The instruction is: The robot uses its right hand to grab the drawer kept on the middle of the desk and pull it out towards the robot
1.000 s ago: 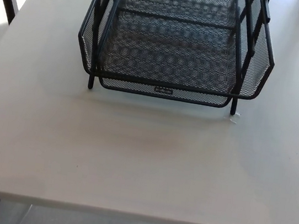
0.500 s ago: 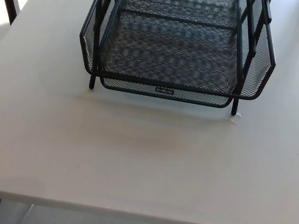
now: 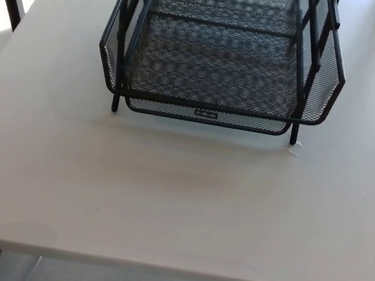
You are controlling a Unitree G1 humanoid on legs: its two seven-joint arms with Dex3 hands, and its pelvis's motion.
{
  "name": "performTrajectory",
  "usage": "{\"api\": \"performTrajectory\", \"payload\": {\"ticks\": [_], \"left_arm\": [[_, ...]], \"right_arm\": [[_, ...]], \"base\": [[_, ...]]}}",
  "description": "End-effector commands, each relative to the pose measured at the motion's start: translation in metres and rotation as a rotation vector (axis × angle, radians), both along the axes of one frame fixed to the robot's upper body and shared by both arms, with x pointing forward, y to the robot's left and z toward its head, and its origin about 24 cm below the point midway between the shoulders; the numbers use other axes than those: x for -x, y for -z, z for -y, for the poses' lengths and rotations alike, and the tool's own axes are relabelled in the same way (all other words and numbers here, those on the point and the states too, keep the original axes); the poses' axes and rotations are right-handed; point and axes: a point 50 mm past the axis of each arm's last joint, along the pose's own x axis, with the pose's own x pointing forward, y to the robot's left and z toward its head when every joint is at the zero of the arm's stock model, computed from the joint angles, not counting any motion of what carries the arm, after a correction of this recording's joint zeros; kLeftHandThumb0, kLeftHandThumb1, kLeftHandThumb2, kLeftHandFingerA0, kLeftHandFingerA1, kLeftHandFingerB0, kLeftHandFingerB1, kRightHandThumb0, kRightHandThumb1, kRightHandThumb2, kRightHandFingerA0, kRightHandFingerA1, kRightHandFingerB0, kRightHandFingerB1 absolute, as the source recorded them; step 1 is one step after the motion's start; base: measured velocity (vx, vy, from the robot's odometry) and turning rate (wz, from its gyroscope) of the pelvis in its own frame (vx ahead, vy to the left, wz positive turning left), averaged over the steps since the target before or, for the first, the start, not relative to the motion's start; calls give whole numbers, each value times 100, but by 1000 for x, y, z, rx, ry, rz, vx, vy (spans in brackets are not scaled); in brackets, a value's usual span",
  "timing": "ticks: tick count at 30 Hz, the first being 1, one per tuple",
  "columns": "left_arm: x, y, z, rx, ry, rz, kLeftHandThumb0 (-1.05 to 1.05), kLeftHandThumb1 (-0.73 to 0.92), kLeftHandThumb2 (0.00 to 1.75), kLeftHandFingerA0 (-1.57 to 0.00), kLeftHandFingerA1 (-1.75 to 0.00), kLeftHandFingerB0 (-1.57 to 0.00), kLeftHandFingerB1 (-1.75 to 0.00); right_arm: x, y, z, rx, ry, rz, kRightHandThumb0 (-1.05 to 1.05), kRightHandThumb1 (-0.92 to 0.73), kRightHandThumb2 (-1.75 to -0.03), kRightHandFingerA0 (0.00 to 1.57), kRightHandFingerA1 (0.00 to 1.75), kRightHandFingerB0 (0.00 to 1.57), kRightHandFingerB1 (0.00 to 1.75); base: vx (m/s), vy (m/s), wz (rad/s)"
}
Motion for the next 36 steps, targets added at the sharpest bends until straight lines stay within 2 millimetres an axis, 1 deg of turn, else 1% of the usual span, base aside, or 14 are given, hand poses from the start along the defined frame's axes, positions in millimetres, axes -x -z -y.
{"api": "performTrajectory", "payload": {"ticks": [1, 7, 9, 17, 18, 19, 20, 23, 24, 31, 32, 34, 35, 36], "left_arm": [[2, -1, -3, -2, -13, 27, -30, 59, 58, -80, -81, -77, -52], [3, 0, -3, -12, -10, 22, -31, 59, 58, -81, -80, -77, -51], [3, 0, -3, 0, -18, 23, -31, 59, 58, -81, -82, -77, -52], [4, 3, -4, 3, -23, 21, -30, 59, 58, -81, -79, -77, -51], [5, 3, -4, 5, -26, 22, -30, 59, 58, -82, -80, -78, -52], [5, 3, -3, 4, -24, 26, -30, 59, 58, -82, -81, -78, -52], [5, 3, -3, 4, -22, 29, -30, 58, 58, -81, -82, -78, -53], [5, 3, -2, -1, -16, 28, -30, 59, 57, -81, -83, -78, -54], [5, 3, -2, -1, -17, 28, -31, 59, 57, -80, -82, -78, -54], [5, 4, -3, 5, -28, 24, -30, 59, 58, -81, -80, -77, -51], [5, 4, -3, 10, -31, 24, -30, 59, 58, -81, -82, -78, -52], [5, 4, -3, 17, -35, 24, -30, 59, 58, -81, -82, -78, -52], [5, 4, -3, 16, -35, 24, -30, 59, 58, -81, -82, -78, -52], [5, 3, -3, 6, -30, 28, -30, 58, 58, -81, -82, -78, -53]], "right_arm": [[16, 54, -15, -195, 151, -8, -79, -67, -60, 21, 51, 23, 44], [13, 67, -23, -280, 133, -69, -80, -67, -60, 18, 51, 22, 46], [10, 74, -29, -284, 97, -147, -84, -69, -61, 15, 53, 21, 48], [4, 78, -34, -291, 51, -239, -84, -71, -61, 18, 50, 23, 46], [3, 79, -34, -291, 45, -246, -87, -55, -79, 19, 54, 20, 49], [3, 79, -35, -287, 40, -246, -84, -69, -61, 20, 52, 24, 46], [3, 79, -35, -288, 39, -246, -87, -55, -78, 17, 56, 19, 51], [2, 81, -37, -288, 27, -252, -87, -56, -78, 18, 55, 22, 51], [1, 81, -37, -289, 29, -264, -82, -71, -61, 19, 51, 22, 46], [-2, 79, -39, -284, -6, -232, -82, -69, -62, 22, 56, 24, 46], [-3, 78, -38, -274, -13, -239, -82, -55, -94, 28, 59, 21, 53], [-3, 78, -38, -260, -25, -249, -82, -55, -94, 28, 59, 21, 53], [-3, 78, -38, -242, -27, -247, -83, -70, -61, 36, 54, 27, 44], [-3, 77, -39, -229, -42, -229, -83, -67, -61, 46, 62, 31, 45]], "base": [[0, 0, 0], [0, 0, 0], [0, 0, 0], [0, 0, 0], [0, 0, 0], [0, 0, 0], [0, 0, 0], [0, 0, 0], [0, 0, 0], [0, 0, 0], [0, 0, 0], [0, 0, 0], [0, 0, 0], [0, 0, 0]]}}
